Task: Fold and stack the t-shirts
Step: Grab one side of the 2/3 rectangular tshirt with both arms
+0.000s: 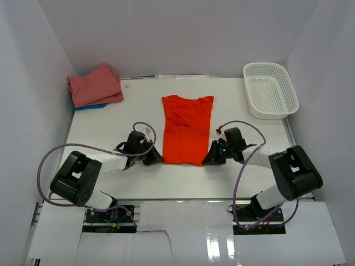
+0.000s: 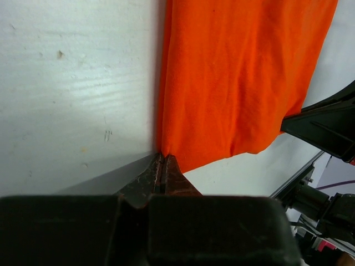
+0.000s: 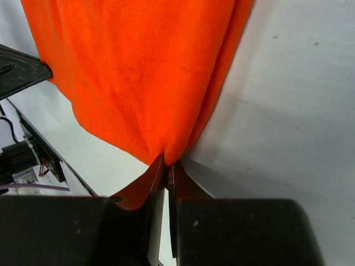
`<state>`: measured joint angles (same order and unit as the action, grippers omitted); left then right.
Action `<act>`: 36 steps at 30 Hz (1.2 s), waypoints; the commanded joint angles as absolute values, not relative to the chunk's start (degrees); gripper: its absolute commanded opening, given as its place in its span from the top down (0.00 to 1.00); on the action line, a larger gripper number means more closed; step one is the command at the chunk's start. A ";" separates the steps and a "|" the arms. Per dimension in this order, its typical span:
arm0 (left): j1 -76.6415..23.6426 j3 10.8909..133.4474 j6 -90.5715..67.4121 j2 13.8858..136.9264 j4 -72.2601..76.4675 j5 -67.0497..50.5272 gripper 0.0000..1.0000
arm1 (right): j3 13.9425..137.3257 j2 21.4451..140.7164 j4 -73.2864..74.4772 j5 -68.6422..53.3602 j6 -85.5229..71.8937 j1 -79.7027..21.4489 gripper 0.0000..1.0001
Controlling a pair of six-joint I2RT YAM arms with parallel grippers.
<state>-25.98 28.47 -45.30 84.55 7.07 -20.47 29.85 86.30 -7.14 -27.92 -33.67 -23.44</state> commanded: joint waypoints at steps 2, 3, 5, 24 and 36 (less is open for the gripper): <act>-28.47 25.84 -46.49 80.61 2.81 -18.90 1.00 | 28.04 84.47 -0.09 -22.94 -31.02 -26.28 0.92; -29.00 25.67 -46.76 79.99 2.46 -18.64 1.00 | 27.69 83.33 0.09 -22.68 -31.03 -26.89 0.92; -30.23 25.23 -47.11 78.06 0.97 -17.50 1.00 | 26.37 81.05 2.54 -21.80 -31.03 -27.42 0.92; -39.99 23.73 -53.79 60.30 -11.42 -14.06 1.00 | 23.81 58.89 22.14 -20.83 -27.77 -28.91 0.92; -40.61 36.80 -51.60 60.02 -22.14 -9.06 1.00 | 35.06 57.48 30.93 -18.28 -25.49 -29.00 0.92</act>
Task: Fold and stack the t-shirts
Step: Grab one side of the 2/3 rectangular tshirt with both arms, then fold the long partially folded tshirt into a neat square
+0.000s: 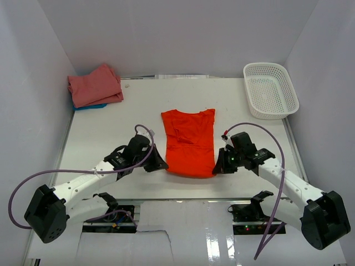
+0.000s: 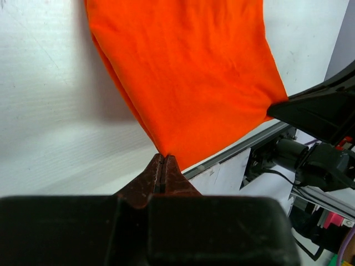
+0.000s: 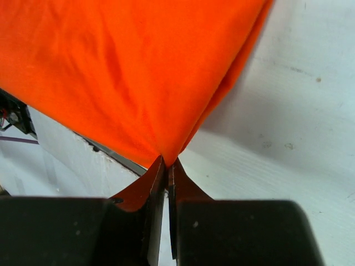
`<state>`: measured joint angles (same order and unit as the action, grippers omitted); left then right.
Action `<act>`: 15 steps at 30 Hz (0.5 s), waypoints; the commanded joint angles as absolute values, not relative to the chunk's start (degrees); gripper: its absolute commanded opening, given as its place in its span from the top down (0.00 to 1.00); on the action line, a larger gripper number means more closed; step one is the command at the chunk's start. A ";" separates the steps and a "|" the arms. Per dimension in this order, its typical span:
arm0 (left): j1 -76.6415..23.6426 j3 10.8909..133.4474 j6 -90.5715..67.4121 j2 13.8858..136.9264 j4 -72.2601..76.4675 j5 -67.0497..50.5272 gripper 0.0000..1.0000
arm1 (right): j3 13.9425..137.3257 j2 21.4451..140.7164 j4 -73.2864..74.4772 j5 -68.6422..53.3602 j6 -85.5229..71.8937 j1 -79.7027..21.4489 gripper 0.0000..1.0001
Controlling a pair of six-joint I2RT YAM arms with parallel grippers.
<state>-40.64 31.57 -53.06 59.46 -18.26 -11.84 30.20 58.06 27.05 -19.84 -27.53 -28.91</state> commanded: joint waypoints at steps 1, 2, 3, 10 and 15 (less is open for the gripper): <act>-40.52 38.04 -50.90 60.46 -22.76 -9.14 1.00 | 36.20 57.74 31.72 -18.28 -24.88 -29.00 0.92; -40.60 39.10 -50.71 60.82 -23.20 -9.05 1.00 | 38.47 57.92 33.03 -18.28 -24.61 -29.00 0.92; -40.61 41.03 -50.63 60.91 -23.99 -9.23 1.00 | 39.45 57.75 33.57 -18.11 -24.52 -29.09 0.92; -40.52 47.36 -49.48 60.82 -28.12 -6.95 1.00 | 45.52 58.36 36.38 -17.84 -23.73 -29.00 0.92; -38.94 50.09 -48.43 63.01 -28.48 -7.56 1.00 | 49.39 61.43 36.74 -17.14 -22.50 -28.92 0.92</act>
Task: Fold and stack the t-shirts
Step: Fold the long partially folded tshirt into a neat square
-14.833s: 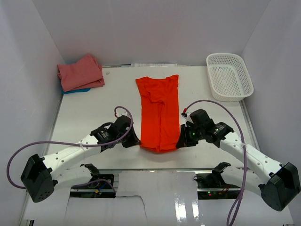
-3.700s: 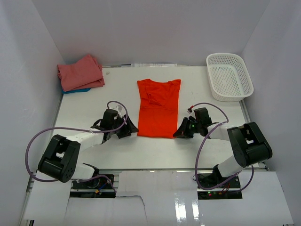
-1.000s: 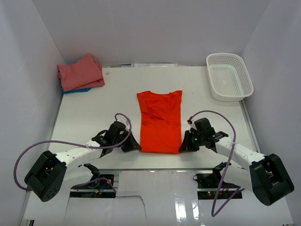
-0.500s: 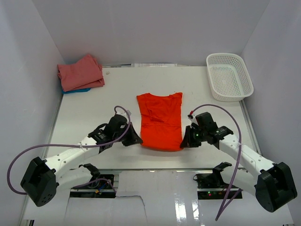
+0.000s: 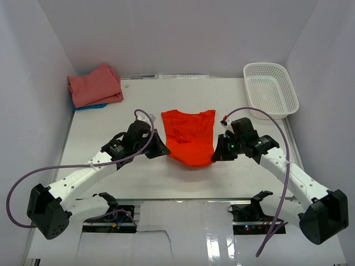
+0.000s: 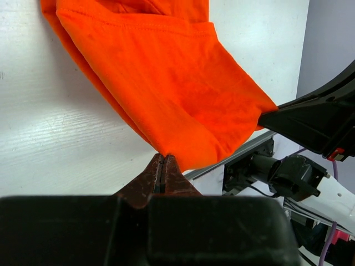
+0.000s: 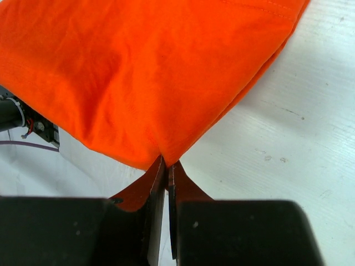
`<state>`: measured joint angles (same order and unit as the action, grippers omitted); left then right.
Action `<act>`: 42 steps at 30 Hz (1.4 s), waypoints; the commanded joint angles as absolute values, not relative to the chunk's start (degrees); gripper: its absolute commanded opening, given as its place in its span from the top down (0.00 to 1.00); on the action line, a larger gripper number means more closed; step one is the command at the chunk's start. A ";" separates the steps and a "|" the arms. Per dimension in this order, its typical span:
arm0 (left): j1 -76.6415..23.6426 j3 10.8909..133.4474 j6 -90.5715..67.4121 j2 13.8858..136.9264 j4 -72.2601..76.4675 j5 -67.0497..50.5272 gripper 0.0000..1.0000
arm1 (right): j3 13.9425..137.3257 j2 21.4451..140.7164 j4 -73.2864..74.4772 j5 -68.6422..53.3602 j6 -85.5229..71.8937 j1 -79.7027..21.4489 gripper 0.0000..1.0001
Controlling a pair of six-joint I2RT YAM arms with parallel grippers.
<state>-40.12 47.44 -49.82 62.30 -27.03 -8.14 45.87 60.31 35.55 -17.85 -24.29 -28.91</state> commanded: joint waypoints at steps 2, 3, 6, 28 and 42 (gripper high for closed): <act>-37.28 51.49 -47.99 63.54 -28.56 -8.43 1.00 | 51.32 62.57 36.74 -17.40 -22.33 -28.92 0.92; -36.66 52.03 -47.29 63.81 -28.48 -8.87 1.00 | 52.02 63.01 36.83 -17.32 -22.15 -28.83 0.92; -33.67 54.22 -45.89 65.03 -28.56 -11.41 1.00 | 55.27 65.03 37.18 -18.10 -21.36 -28.39 0.92; -24.70 65.91 -40.26 83.49 -25.05 -17.57 1.00 | 67.67 81.64 36.65 -23.73 -14.77 -20.40 0.92; -21.10 71.36 -38.85 91.75 -23.82 -19.86 1.00 | 72.94 90.87 34.89 -26.28 -12.66 -18.02 0.92</act>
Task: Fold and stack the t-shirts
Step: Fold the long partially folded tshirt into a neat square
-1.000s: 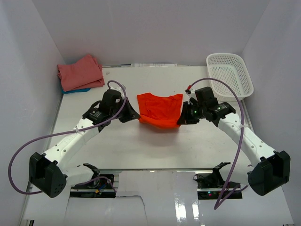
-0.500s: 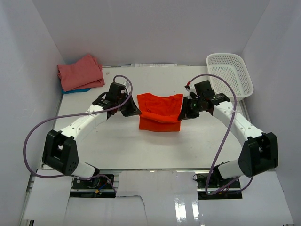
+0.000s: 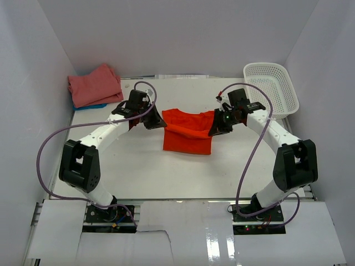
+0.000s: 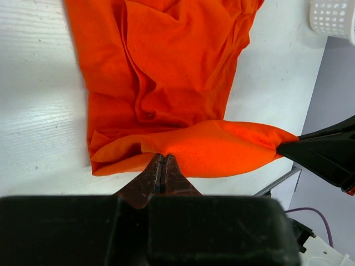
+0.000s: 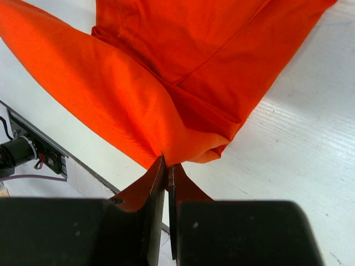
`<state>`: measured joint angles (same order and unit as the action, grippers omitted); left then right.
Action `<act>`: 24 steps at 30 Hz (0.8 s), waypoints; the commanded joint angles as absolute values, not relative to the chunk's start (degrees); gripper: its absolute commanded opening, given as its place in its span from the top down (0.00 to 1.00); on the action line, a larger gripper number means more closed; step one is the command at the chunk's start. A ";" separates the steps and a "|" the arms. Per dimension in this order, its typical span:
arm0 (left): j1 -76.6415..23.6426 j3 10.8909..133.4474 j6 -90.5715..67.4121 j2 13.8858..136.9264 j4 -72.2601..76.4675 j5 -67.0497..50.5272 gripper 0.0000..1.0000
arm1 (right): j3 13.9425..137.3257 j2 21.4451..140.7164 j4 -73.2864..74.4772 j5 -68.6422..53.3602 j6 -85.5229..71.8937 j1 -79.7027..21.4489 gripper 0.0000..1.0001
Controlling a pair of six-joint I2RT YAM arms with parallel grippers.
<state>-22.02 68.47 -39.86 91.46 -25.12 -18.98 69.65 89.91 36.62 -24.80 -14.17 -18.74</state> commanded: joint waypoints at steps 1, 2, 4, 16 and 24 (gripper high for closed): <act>-20.92 71.80 -38.76 92.28 -23.73 -20.12 1.00 | 73.47 91.40 34.89 -26.28 -12.48 -17.67 0.92; -20.57 72.33 -38.67 93.42 -23.73 -20.30 1.00 | 74.00 91.93 34.89 -26.45 -12.39 -17.41 0.92; -20.04 74.00 -38.41 95.00 -23.82 -20.74 1.00 | 75.76 93.51 34.98 -27.59 -12.13 -16.53 0.92; -18.28 80.24 -37.62 103.18 -23.82 -22.24 1.00 | 83.84 102.21 35.16 -29.00 -10.90 -14.15 0.92; -17.40 84.02 -36.83 106.61 -23.99 -21.36 1.00 | 87.97 107.05 34.98 -29.62 -10.46 -13.27 0.92</act>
